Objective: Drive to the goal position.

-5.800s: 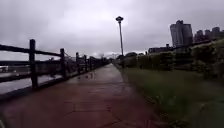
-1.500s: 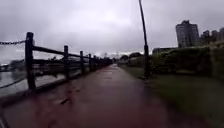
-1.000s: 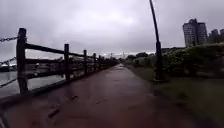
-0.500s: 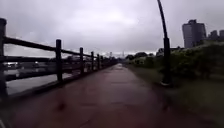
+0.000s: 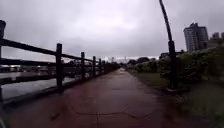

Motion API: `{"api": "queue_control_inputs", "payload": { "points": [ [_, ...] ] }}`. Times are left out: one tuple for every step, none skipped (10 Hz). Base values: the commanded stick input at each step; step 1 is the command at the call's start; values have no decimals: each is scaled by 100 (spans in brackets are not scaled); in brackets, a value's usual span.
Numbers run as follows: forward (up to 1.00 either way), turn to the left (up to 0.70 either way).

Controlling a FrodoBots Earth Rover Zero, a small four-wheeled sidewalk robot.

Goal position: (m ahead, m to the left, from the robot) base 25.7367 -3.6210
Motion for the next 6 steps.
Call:
{"api": "queue_control_inputs", "payload": {
  "points": [
    [100, 0],
    [100, 0],
    [100, 0],
    [100, 0],
    [100, 0],
    [100, 0]
  ]
}}
